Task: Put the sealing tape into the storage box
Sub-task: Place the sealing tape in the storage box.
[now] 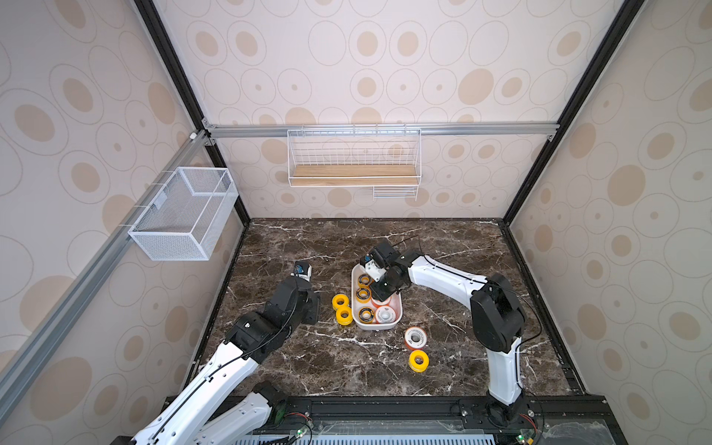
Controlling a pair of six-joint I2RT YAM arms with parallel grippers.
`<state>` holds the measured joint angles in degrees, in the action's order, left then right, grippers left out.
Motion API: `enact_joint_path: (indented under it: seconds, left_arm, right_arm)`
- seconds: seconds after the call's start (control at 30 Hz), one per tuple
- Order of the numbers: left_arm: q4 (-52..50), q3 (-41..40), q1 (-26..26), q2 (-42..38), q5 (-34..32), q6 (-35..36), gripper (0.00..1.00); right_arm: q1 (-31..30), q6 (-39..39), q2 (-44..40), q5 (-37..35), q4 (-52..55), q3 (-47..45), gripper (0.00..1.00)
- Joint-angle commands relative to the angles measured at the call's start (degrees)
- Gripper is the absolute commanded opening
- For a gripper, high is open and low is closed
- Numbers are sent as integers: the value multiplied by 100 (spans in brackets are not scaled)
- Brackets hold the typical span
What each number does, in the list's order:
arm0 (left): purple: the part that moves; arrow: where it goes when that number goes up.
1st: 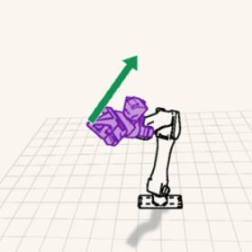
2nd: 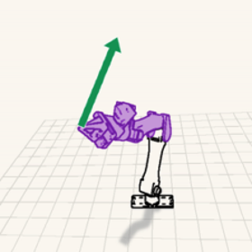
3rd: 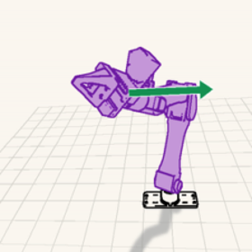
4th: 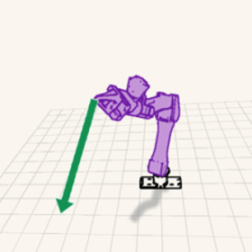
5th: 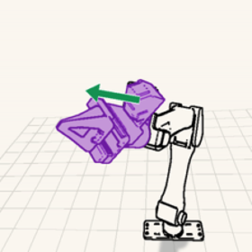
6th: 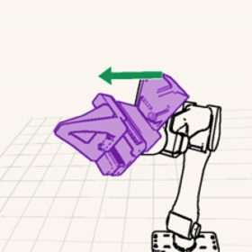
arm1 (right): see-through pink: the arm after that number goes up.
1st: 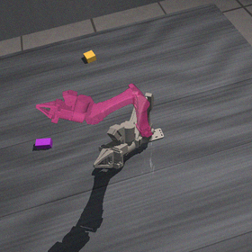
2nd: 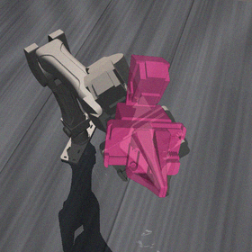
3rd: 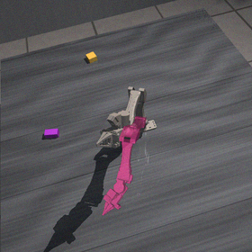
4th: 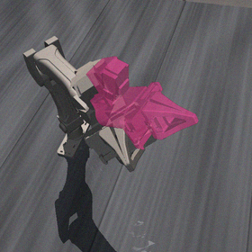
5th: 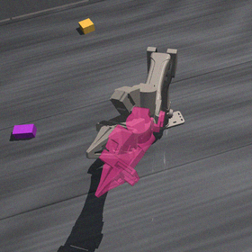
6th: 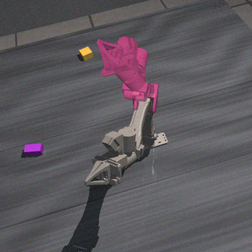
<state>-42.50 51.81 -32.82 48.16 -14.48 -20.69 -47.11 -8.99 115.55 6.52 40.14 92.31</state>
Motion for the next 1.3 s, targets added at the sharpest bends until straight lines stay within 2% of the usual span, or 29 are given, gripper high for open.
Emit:
enact_joint_path:
  seconds: [0.0, 0.27, 0.7, 0.87, 1.07, 1.27]
  left_arm:
    - [-109, 75, 40, -62, -29, 60, 62]
    - [-105, 75, 42, -61, -29, 62, 63]
    - [-109, 75, 62, -52, -20, 64, 62]
    - [-109, 75, 64, -61, -20, 60, 63]
    - [-105, 76, 71, -50, -11, 63, 62]
    - [-107, 75, 73, -61, -11, 63, 63]
  right_arm:
    - [-66, 60, 210, 6, 187, 198, 25]
    - [-70, 53, 400, -26, 245, 269, 25]
    - [-78, 7, 433, -476, 415, 240, 29]
    - [-70, -8, 451, -575, 502, 288, 34]
    - [-72, -20, 336, -616, 509, 265, 50]
    - [-70, -75, -43, -421, 306, 100, 53]
